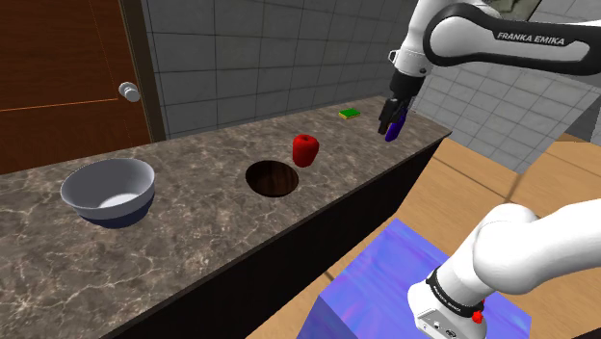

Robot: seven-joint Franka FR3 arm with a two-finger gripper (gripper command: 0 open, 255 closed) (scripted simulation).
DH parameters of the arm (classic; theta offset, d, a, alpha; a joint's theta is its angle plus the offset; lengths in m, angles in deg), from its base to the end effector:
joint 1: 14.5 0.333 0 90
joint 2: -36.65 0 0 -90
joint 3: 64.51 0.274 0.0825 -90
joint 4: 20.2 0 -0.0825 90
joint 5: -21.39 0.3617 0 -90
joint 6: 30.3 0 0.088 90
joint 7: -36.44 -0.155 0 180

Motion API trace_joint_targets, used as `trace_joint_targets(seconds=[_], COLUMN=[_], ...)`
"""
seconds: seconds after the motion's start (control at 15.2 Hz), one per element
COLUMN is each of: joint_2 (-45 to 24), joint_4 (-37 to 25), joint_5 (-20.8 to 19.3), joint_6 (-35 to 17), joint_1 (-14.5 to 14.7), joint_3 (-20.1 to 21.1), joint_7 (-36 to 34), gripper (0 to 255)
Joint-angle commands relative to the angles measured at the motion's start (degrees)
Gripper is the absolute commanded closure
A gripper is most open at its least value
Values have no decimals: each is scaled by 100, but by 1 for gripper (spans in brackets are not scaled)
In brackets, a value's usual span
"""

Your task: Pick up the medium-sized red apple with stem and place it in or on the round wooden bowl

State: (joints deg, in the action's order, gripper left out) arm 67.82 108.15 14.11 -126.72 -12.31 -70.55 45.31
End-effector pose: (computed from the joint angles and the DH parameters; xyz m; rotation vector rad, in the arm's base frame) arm 0.3825 -0.0468 0.4896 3.0663 0.1817 -0.0347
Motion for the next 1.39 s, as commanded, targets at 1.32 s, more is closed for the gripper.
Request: trace_joint_targets(seconds=[1.32], joint_2=[-5067], joint_4=[-3941], joint_5=[1133], joint_6=[-814], joint_1=[152], joint_3=[-370], joint_7=[2641], gripper=[0])
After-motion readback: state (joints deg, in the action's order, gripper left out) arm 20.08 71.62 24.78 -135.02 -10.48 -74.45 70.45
